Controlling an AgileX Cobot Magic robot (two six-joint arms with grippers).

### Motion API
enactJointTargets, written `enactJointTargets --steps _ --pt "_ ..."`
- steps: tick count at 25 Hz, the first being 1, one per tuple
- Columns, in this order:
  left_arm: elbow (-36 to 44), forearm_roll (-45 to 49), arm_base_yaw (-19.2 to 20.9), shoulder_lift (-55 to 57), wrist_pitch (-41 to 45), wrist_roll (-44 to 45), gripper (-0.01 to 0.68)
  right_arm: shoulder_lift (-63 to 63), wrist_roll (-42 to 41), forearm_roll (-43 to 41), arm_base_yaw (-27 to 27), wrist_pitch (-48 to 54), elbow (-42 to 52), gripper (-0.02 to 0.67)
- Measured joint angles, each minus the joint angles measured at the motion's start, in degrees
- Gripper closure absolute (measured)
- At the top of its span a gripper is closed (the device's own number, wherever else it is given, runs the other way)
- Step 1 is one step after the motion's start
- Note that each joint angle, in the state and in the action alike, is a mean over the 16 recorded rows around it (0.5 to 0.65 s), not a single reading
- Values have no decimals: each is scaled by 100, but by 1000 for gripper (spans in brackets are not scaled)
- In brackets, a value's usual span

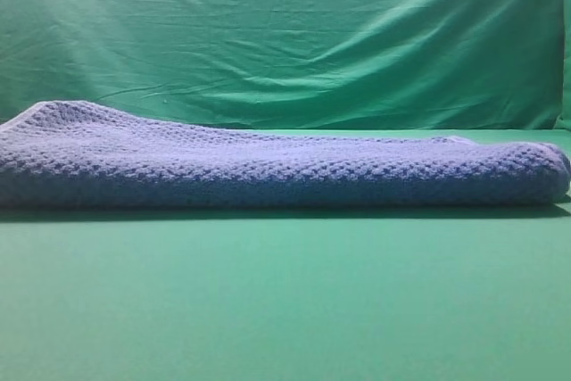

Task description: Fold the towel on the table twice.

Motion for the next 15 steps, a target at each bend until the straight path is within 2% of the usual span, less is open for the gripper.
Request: enactJointTargets --steps 15 --pt "814 -43 0 0 -781 0 673 0 0 -237 -2 -796 1077 649"
